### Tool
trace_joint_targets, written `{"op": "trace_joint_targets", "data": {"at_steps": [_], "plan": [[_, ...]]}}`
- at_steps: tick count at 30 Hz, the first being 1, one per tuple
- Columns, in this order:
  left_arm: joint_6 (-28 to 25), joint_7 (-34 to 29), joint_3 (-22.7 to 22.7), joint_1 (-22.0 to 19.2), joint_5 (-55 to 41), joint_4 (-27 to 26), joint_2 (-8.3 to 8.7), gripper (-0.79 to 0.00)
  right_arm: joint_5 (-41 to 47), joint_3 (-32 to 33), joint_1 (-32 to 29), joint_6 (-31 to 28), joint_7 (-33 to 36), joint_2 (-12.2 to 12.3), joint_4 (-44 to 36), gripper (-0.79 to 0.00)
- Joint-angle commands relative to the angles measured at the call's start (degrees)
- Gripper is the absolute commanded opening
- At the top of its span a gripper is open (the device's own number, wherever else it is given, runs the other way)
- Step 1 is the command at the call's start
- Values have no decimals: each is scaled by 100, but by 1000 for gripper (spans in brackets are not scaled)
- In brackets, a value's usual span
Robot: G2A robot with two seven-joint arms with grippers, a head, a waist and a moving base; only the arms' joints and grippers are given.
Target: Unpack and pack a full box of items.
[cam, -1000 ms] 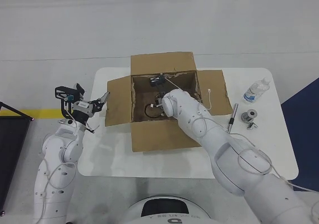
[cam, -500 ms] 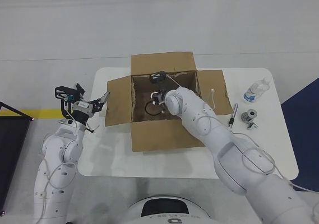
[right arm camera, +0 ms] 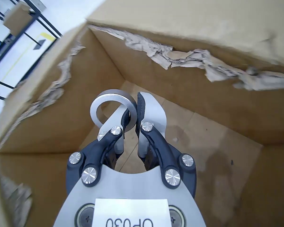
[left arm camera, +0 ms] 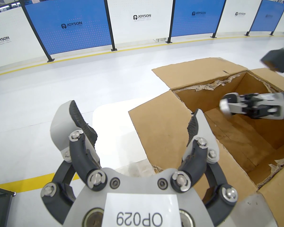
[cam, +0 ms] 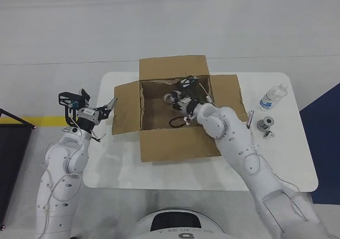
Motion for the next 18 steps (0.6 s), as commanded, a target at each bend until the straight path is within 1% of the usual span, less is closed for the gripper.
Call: {"op": "trace_joint_targets", "data": {"at_steps": [1, 3, 6, 16, 18], "plan": [[0, 0, 0, 0, 0, 0, 0, 0, 150, 558, -760, -229, 213, 139, -1235, -785], [0, 0, 0, 0, 0, 0, 0, 0, 420, 915, -1205, -445, 232, 219, -1847, -785], [0, 0, 0, 0, 0, 0, 0, 0, 688, 1212, -1587, -561, 177, 280, -2343, -785], [0, 0, 0, 0, 0, 0, 0, 0, 688, 1212, -1587, -561, 177, 280, -2343, -785], [0, 0, 0, 0, 0, 0, 0, 0, 800, 1238, -1604, -449, 80, 277, -2299, -785]]}}
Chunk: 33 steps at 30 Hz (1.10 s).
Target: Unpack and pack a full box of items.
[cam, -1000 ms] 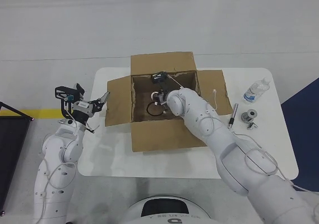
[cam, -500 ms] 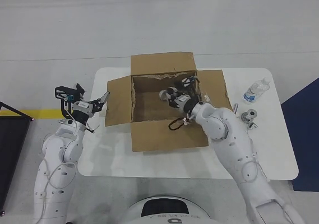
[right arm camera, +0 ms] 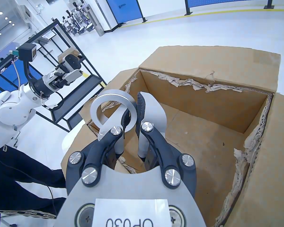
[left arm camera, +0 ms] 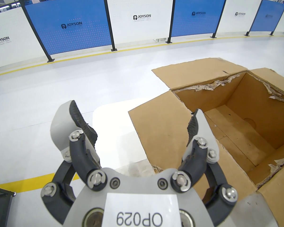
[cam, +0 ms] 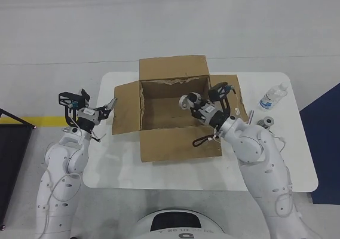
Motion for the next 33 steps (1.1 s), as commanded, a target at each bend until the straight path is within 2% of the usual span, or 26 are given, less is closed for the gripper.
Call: {"op": "trace_joint_targets", "data": {"at_steps": [1, 6, 11, 13, 17, 19, 29, 31, 33], "plan": [[0, 0, 0, 0, 0, 0, 0, 0, 378, 66, -28, -5, -66, 4, 67, -785], [0, 0, 0, 0, 0, 0, 0, 0, 1210, 1116, -401, -727, 53, 169, 90, -785], [0, 0, 0, 0, 0, 0, 0, 0, 2911, 2452, -1009, -2235, 364, 387, 598, -785], [0, 0, 0, 0, 0, 0, 0, 0, 3357, 2826, -1143, -2627, 660, 478, 897, -785], [0, 0, 0, 0, 0, 0, 0, 0, 3815, 3251, -1237, -2797, 947, 602, 1445, -785], [0, 0, 0, 0, 0, 0, 0, 0, 4066, 3274, -1191, -2602, 1053, 639, 1668, -785], [0, 0, 0, 0, 0, 0, 0, 0, 4120, 3268, -1154, -2477, 1074, 648, 1702, -785], [0, 0, 0, 0, 0, 0, 0, 0, 3657, 3128, -1178, -2444, 1106, 648, 1444, -785], [0, 0, 0, 0, 0, 0, 0, 0, 2743, 3067, -1318, -2443, 1047, 653, 1111, -785]]}}
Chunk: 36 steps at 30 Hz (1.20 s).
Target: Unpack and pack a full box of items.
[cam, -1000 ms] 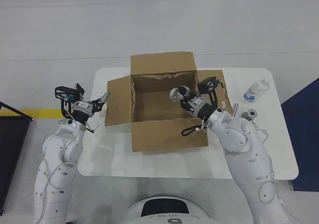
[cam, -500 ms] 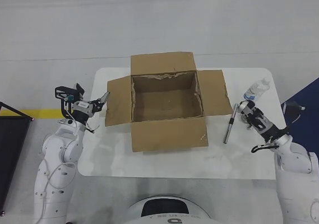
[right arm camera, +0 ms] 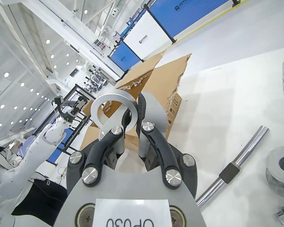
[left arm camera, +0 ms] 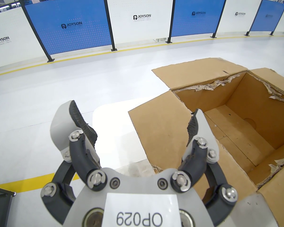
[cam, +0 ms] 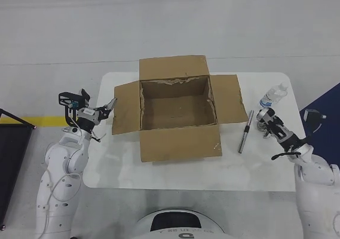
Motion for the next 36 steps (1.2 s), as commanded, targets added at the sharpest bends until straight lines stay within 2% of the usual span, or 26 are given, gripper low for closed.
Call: {"op": "trace_joint_targets", "data": {"at_steps": [1, 3, 8, 16, 23, 29, 36], "plan": [[0, 0, 0, 0, 0, 0, 0, 0, -1417, -55, -193, -71, -69, 10, -386, -785], [0, 0, 0, 0, 0, 0, 0, 0, -1948, -50, -337, -67, -154, 21, -444, -785], [0, 0, 0, 0, 0, 0, 0, 0, -2494, 132, -583, -266, -122, 102, -205, -785], [0, 0, 0, 0, 0, 0, 0, 0, -3977, 320, -541, -119, -659, 203, 233, -785], [0, 0, 0, 0, 0, 0, 0, 0, -4874, 306, -645, 381, -1203, 240, 293, -785], [0, 0, 0, 0, 0, 0, 0, 0, -5398, 187, -641, 868, -1264, 267, 391, -785], [0, 0, 0, 0, 0, 0, 0, 0, -5612, 100, -531, 1339, -1221, 294, 533, -785]]}}
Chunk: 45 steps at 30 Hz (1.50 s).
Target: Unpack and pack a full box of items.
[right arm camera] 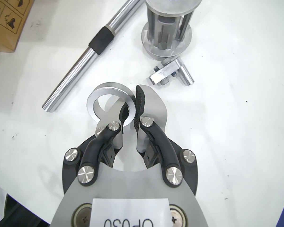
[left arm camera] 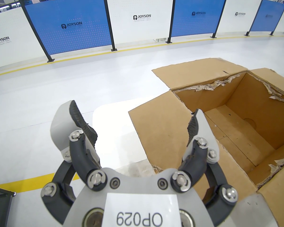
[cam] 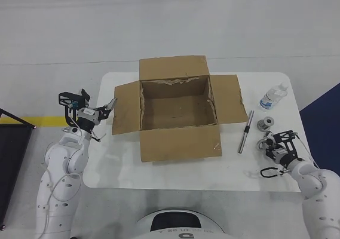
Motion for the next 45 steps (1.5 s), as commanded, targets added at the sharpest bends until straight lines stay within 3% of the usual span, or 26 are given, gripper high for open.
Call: {"op": "trace_joint_targets", "data": {"at_steps": [1, 8, 18, 27, 29, 32, 42, 45], "plan": [[0, 0, 0, 0, 0, 0, 0, 0, -25, -30, 14, 99, 14, 6, 11, -785], [0, 0, 0, 0, 0, 0, 0, 0, -76, -60, -44, 143, 47, 42, -44, -785], [0, 0, 0, 0, 0, 0, 0, 0, 266, 132, -415, -583, -137, 125, -423, -785], [0, 0, 0, 0, 0, 0, 0, 0, 87, -123, -385, -199, 17, 141, -620, -785], [0, 0, 0, 0, 0, 0, 0, 0, 39, -187, -323, -133, 114, 149, -563, -751], [0, 0, 0, 0, 0, 0, 0, 0, 14, -235, -275, -108, 131, 162, -521, -631], [0, 0, 0, 0, 0, 0, 0, 0, 240, -133, -415, -115, -163, 200, -626, -585], [0, 0, 0, 0, 0, 0, 0, 0, 797, 57, -584, -335, -533, 202, -759, -437]]}}
